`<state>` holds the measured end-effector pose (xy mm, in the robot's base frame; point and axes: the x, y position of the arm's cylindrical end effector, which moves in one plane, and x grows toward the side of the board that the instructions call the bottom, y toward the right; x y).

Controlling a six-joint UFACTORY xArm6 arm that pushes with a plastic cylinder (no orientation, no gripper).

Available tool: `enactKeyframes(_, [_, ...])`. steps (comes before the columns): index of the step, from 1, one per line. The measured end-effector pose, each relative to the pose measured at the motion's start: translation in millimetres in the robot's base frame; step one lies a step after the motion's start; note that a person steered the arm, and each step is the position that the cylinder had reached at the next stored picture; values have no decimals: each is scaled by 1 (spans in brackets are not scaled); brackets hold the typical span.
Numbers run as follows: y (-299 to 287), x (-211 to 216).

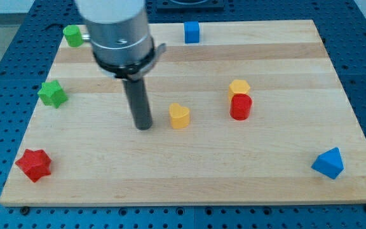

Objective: Push yellow heart to the center

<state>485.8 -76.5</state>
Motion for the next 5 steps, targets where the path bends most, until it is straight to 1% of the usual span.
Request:
enactKeyframes(1, [3,7])
enactKeyframes(2, [17,11])
enactKeyframes(3, [30,-6])
enactKeyframes(5, [10,-14])
